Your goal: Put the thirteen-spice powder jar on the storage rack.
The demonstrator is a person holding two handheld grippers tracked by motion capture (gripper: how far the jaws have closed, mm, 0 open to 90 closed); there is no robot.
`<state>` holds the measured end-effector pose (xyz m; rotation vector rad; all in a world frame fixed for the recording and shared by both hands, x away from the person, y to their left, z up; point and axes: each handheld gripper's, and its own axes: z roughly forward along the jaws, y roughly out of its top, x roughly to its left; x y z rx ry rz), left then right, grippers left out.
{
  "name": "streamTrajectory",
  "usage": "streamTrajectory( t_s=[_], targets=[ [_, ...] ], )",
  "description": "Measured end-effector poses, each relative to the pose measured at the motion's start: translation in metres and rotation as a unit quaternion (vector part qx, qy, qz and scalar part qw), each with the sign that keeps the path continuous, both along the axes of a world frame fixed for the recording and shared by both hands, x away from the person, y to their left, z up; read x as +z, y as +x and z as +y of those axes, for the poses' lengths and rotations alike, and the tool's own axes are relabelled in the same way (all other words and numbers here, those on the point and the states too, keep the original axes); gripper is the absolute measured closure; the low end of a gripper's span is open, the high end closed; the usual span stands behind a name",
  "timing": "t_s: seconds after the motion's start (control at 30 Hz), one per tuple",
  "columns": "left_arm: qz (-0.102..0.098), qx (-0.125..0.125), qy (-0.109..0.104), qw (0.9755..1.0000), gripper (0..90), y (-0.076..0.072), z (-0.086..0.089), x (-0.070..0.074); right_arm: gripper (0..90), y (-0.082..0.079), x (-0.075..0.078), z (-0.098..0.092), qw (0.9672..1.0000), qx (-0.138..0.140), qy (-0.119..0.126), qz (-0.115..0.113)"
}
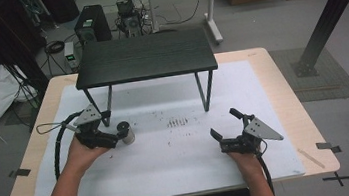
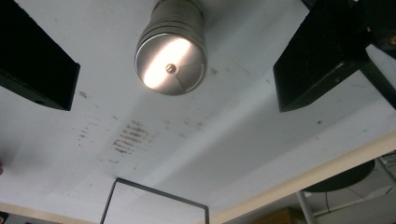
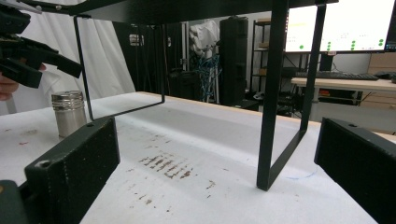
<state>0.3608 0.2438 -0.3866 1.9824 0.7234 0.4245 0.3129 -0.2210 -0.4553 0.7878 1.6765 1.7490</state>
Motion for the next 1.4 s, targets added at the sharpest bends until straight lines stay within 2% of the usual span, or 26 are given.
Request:
streamTrajectory(
  t_s=[0.17, 0.3, 0.47, 0.57, 0.73, 0.83, 1.1, 1.27, 1.4],
  targets=[
    [0.013, -0.015, 0.006, 0.9998, 2.9, 0.002, -0.004, -0.005, 0.0, 0.0, 0.0, 0.0, 1.0, -0.001, 0.0, -0.001],
    [0.02, -0.01, 0.017, 0.9996, 5.1, 0.003, -0.006, -0.007, 0.0, 0.0, 0.0, 0.0, 1.0, 0.0, 0.001, -0.001],
    [0.027, -0.005, 0.02, 0.9994, 6.7, 0.004, -0.005, -0.011, 0.0, 0.0, 0.0, 0.0, 1.0, 0.0, 0.002, -0.001],
    [0.037, -0.007, 0.016, 0.9992, 11.0, 0.006, -0.005, -0.014, 0.0, 0.0, 0.0, -0.001, 1.0, 0.0, 0.003, -0.001],
    [0.043, -0.015, 0.026, 0.9986, 15.9, 0.007, -0.009, -0.018, 0.0, 0.0, 0.0, -0.001, 1.0, 0.0, 0.003, -0.001],
    [0.059, -0.008, 0.037, 0.9975, 18.6, 0.009, -0.012, -0.022, 0.0, 0.0, 0.0, 0.0, 1.0, 0.0, 0.003, -0.001],
    [0.066, -0.008, 0.04, 0.997, 23.0, 0.009, -0.01, -0.023, 0.0, 0.0, 0.0, 0.0, 1.0, 0.0, 0.003, 0.0],
    [0.074, -0.006, 0.032, 0.9968, 28.3, 0.01, -0.01, -0.023, 0.0, -0.001, 0.0, 0.0, 1.0, 0.0, 0.002, -0.001],
    [0.074, -0.006, 0.041, 0.9964, 30.4, 0.01, -0.011, -0.024, 0.0, -0.001, 0.0, 0.0, 1.0, -0.001, 0.002, -0.001]
  ],
)
